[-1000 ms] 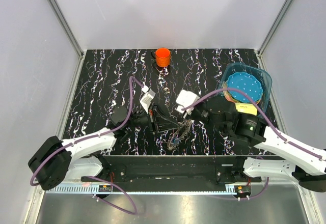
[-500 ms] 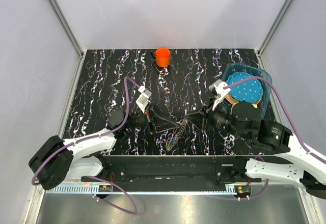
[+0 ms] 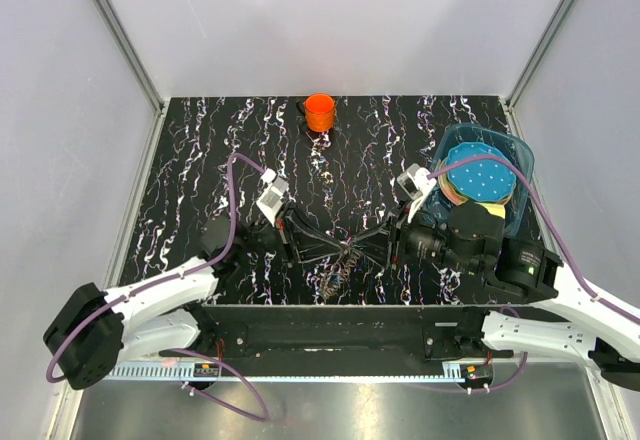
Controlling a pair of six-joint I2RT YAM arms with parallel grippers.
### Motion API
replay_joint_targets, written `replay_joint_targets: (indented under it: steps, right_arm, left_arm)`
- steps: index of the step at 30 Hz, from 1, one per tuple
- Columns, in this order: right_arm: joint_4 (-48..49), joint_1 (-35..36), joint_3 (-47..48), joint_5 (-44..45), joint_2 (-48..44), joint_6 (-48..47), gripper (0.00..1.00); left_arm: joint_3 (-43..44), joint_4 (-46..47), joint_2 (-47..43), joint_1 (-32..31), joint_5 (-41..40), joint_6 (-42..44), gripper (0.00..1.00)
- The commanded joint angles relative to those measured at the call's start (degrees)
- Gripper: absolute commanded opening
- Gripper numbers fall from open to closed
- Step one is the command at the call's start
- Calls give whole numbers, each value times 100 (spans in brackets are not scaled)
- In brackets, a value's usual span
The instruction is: Remove the keys from the keyring
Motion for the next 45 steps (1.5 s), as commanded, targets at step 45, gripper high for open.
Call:
replay_joint_targets:
  steps: [45]
  right_arm:
    - [1047, 5, -471, -661, -57, -132, 32]
  left_arm:
    - [138, 301, -591, 6, 67, -74, 0]
